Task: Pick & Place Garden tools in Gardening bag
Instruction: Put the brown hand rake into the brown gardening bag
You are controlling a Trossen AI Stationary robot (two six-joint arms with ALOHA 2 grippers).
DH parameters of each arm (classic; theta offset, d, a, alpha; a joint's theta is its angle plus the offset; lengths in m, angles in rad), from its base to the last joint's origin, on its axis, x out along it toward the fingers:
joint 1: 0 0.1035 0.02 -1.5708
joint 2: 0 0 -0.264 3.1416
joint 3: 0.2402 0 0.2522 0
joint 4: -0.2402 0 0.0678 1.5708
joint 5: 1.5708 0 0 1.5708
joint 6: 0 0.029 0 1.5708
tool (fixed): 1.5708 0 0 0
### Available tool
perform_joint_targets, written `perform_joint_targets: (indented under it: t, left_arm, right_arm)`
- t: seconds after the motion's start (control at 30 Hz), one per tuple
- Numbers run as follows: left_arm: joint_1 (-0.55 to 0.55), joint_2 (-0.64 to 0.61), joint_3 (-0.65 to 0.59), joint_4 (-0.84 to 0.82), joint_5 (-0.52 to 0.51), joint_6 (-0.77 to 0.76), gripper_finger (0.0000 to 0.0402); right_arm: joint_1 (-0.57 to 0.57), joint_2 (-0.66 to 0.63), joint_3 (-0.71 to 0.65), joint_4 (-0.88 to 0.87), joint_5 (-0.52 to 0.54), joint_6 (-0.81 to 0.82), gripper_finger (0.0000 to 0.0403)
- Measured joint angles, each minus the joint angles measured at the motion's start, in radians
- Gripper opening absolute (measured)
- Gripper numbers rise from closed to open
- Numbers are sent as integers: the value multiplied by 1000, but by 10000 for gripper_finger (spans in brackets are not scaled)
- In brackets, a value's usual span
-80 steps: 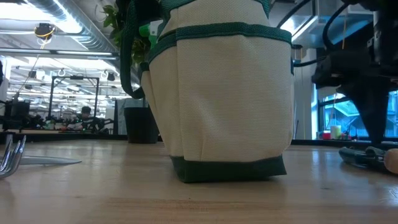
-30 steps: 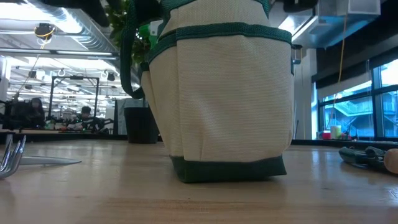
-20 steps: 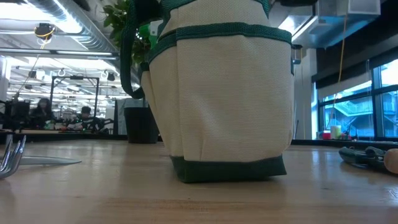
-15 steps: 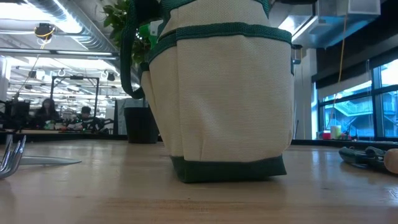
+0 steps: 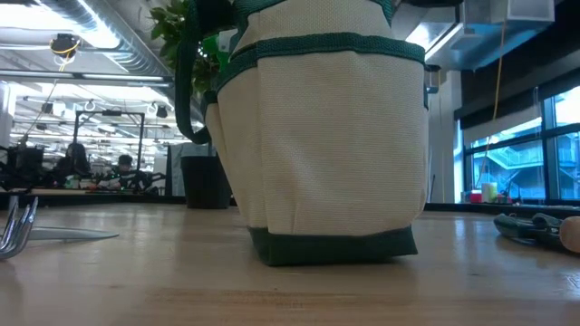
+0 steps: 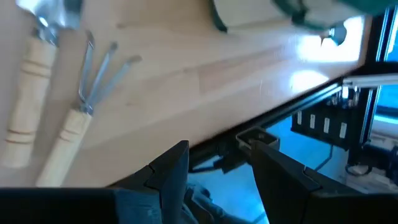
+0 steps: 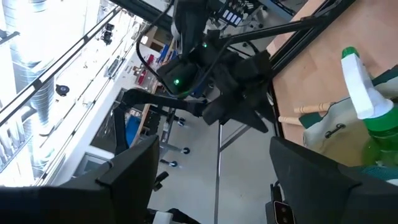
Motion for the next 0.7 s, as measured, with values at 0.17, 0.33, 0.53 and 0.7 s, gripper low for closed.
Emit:
perform_joint_targets:
  t: [0.17, 0.33, 0.53, 0.7]
  left_arm:
    - [-18, 6, 0, 123, -130, 184, 168]
    - [-10, -9, 0, 162, -201, 293, 168]
    - [21, -9, 0, 158, -200, 349, 168]
    - [42, -9, 0, 159, -193, 361, 168]
  right_arm:
    - [1, 0, 0, 0, -25, 6, 307]
    - [1, 0, 0, 0, -67, 7, 307]
    - [1, 0, 0, -4, -179, -7, 307]
    - [1, 0, 0, -30, -223, 9, 307]
